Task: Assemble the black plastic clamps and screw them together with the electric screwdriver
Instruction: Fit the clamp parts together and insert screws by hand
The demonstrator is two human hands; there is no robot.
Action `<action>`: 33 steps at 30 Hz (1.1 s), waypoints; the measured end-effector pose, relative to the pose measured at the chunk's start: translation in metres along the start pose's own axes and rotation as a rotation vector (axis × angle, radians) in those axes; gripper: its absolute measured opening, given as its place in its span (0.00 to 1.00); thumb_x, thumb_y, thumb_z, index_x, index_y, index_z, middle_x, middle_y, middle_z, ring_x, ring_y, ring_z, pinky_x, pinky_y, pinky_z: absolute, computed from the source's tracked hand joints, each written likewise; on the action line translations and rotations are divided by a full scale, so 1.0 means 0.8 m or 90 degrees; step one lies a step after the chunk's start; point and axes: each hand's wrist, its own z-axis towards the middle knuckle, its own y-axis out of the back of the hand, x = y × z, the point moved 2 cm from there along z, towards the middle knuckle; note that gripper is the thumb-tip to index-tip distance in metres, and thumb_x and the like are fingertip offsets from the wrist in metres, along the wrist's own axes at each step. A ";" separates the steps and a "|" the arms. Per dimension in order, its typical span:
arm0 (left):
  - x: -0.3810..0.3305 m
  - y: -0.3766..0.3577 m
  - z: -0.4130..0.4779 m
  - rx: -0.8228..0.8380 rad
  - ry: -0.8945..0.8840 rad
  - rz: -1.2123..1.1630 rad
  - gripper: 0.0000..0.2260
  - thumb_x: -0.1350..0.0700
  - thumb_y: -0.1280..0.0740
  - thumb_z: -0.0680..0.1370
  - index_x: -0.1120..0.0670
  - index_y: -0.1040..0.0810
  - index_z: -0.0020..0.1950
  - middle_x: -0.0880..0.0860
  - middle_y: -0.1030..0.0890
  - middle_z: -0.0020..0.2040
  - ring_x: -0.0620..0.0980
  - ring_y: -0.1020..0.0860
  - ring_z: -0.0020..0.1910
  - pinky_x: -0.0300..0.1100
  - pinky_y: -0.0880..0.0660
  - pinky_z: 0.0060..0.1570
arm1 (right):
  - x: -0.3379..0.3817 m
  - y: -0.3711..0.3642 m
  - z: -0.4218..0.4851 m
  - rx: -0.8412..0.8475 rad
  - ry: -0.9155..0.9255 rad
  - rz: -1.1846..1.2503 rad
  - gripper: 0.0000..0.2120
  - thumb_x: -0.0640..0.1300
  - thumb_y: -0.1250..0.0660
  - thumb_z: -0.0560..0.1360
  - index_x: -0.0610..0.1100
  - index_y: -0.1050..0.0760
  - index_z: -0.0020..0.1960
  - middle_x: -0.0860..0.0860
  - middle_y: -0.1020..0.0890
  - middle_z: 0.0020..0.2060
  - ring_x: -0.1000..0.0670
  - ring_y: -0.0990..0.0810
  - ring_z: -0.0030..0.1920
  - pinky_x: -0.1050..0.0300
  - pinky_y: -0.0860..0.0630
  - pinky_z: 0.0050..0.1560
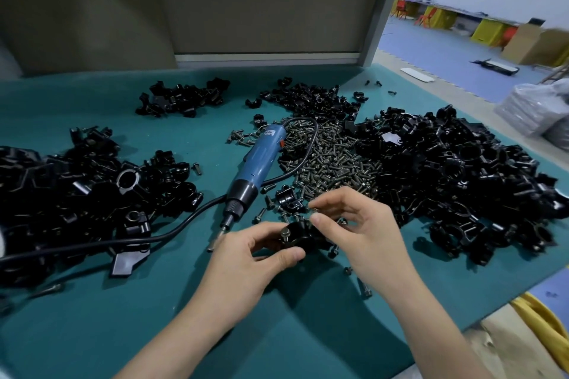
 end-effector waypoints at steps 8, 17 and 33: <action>0.003 0.001 0.000 0.010 -0.016 0.009 0.12 0.55 0.24 0.68 0.43 0.16 0.49 0.46 0.15 0.46 0.45 0.17 0.47 0.36 0.22 0.48 | 0.009 0.007 0.003 0.075 0.037 -0.098 0.06 0.36 0.27 0.71 0.47 0.18 0.42 0.57 0.17 0.39 0.55 0.17 0.41 0.55 0.18 0.43; 0.001 0.000 0.000 0.014 0.005 0.016 0.12 0.60 0.24 0.69 0.47 0.16 0.50 0.46 0.15 0.46 0.45 0.17 0.47 0.39 0.22 0.51 | 0.010 0.013 0.009 0.156 -0.125 0.052 0.09 0.34 0.28 0.72 0.46 0.20 0.37 0.51 0.18 0.33 0.55 0.20 0.36 0.60 0.21 0.40; 0.005 -0.003 0.002 -0.029 -0.046 -0.005 0.21 0.59 0.24 0.67 0.37 0.18 0.52 0.45 0.15 0.48 0.42 0.18 0.44 0.38 0.21 0.47 | -0.010 -0.002 0.004 0.150 -0.357 0.374 0.05 0.41 0.29 0.64 0.40 0.23 0.32 0.45 0.22 0.33 0.49 0.27 0.35 0.61 0.23 0.36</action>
